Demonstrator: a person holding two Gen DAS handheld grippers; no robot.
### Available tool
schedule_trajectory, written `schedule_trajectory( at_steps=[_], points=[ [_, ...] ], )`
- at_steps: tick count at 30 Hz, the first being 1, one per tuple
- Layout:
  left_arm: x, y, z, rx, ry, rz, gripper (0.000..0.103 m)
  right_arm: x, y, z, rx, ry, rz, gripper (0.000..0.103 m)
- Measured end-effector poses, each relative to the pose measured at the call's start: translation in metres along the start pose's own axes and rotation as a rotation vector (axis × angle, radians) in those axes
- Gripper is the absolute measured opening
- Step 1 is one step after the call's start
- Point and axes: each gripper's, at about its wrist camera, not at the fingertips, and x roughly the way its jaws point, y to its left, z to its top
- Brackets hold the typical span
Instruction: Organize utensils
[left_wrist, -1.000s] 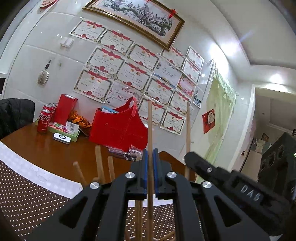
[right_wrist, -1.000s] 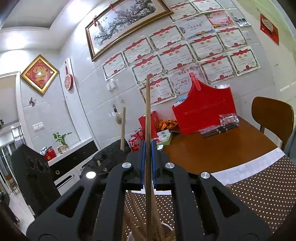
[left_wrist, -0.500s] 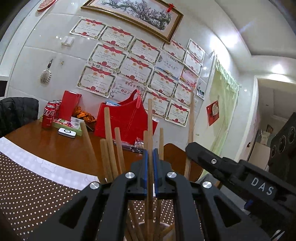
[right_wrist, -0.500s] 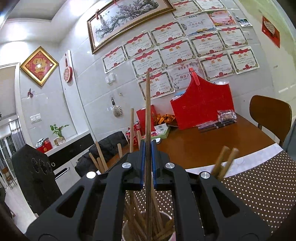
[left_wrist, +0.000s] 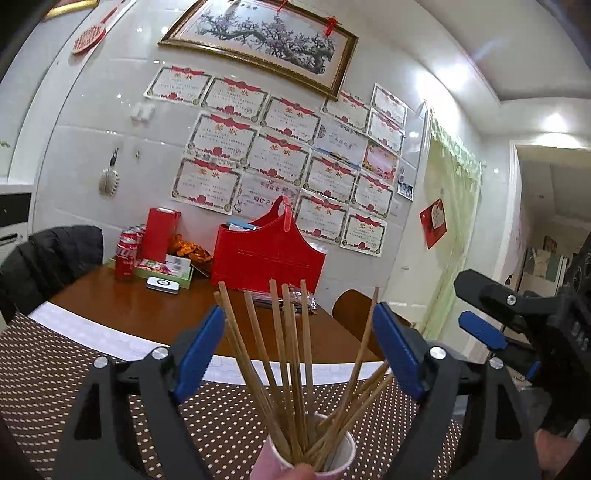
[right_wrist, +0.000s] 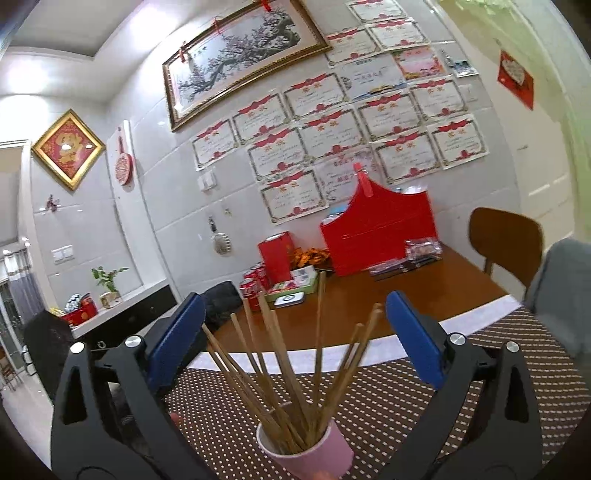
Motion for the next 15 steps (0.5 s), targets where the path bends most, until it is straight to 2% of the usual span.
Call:
schedule_trajectory(
  at_steps=[7,15],
  points=[
    [-0.037,-0.012,0.015,0.052,0.047,0.058,0.083,-0.033,0.005,0.006,-0.014,0.045,-0.077,0.097],
    [-0.089,-0.024,0.017,0.093,0.091,0.171,0.083,-0.070,0.023,-0.004,-0.061,0.114,-0.137,0.097]
  ],
)
